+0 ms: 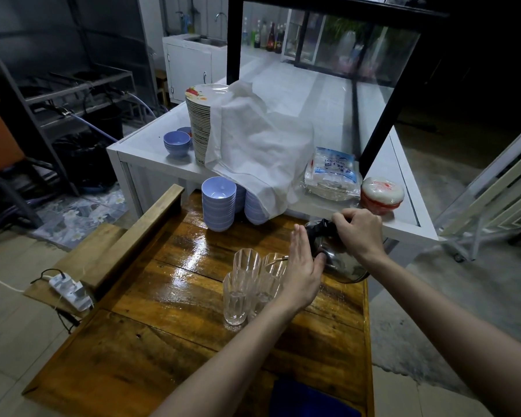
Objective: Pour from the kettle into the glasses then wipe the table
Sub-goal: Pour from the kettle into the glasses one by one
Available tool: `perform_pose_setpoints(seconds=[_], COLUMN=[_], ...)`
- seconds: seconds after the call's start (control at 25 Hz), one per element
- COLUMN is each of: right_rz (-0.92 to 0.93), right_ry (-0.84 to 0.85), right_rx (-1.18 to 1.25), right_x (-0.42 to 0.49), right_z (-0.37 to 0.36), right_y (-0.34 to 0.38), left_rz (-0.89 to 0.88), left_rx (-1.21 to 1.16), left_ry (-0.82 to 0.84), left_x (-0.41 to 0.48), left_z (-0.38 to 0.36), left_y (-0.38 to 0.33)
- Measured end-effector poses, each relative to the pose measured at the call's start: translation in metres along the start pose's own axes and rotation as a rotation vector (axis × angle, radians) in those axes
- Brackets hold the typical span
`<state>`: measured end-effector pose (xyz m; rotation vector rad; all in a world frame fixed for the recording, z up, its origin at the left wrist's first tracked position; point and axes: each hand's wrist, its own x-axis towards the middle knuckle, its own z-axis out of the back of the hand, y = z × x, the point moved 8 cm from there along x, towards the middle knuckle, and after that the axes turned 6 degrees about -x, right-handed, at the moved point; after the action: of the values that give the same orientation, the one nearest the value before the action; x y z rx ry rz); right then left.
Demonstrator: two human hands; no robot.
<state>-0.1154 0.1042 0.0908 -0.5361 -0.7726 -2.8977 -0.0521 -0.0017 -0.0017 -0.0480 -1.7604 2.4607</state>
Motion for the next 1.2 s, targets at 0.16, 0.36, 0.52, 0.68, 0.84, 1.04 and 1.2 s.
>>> perform_pose_setpoints(seconds=[0.16, 0.36, 0.52, 0.68, 0.84, 1.04, 1.2], right_rz=[0.031, 0.075, 0.128, 0.163, 0.185, 0.22, 0.239], right_ry=[-0.019, -0.035, -0.065, -0.064, -0.068, -0.063, -0.075], right_rx=[-0.02, -0.059, -0.115, -0.128, -0.16, -0.2, -0.205], right_x=[0.003, 0.006, 0.006, 0.005, 0.006, 0.008, 0.008], right_z=[0.005, 0.007, 0.011, 0.012, 0.011, 0.008, 0.009], right_y=[0.003, 0.004, 0.012, 0.015, 0.019, 0.023, 0.028], left_rz=[-0.009, -0.014, -0.01, -0.012, -0.024, -0.036, -0.032], left_rx=[-0.011, -0.026, -0.043, -0.049, -0.054, -0.054, -0.043], left_ry=[-0.007, -0.008, -0.008, -0.021, -0.032, -0.056, -0.062], left_x=[0.001, 0.003, 0.0, -0.001, -0.004, -0.006, -0.007], left_z=[-0.002, -0.005, -0.006, -0.005, -0.005, -0.003, -0.002], left_y=[-0.005, -0.006, -0.005, -0.007, -0.007, -0.006, -0.005])
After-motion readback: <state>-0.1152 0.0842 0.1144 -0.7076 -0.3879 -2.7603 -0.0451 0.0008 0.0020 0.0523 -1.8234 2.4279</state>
